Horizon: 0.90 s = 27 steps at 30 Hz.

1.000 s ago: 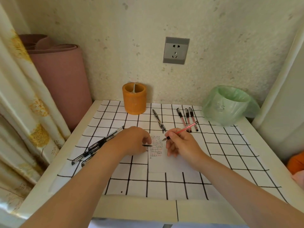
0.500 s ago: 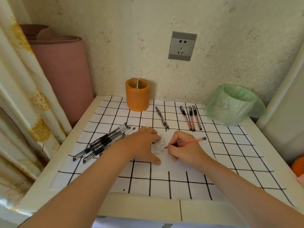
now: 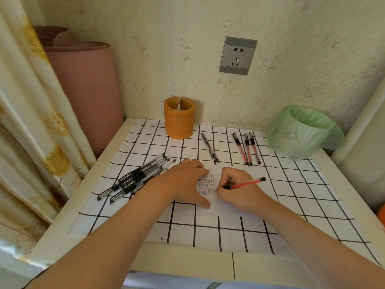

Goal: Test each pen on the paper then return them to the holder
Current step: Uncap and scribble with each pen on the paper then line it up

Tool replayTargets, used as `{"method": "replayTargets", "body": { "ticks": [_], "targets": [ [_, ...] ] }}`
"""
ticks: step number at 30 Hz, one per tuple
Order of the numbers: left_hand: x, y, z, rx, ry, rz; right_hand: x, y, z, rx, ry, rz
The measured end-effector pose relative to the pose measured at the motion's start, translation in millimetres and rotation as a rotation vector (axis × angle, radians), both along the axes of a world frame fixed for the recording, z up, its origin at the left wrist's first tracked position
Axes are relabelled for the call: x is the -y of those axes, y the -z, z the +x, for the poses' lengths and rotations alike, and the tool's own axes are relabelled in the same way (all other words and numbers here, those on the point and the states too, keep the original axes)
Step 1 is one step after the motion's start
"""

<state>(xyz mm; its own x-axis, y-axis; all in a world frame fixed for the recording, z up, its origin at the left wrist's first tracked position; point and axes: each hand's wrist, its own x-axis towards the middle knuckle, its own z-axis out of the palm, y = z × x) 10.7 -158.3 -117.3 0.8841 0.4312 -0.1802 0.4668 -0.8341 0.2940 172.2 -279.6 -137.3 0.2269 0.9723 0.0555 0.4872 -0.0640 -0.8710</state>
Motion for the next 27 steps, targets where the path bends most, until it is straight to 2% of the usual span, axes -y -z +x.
{"method": "replayTargets", "body": {
  "ticks": [16,27],
  "targets": [
    [2.4,-2.5,-0.9,0.001,-0.006,0.004,2.1,0.9,-6.2,0.091,0.000,-0.001],
    [3.5,-1.0,-0.7,-0.001,-0.014,0.024,2.4,3.9,-5.7,0.063,0.010,0.010]
  ]
}}
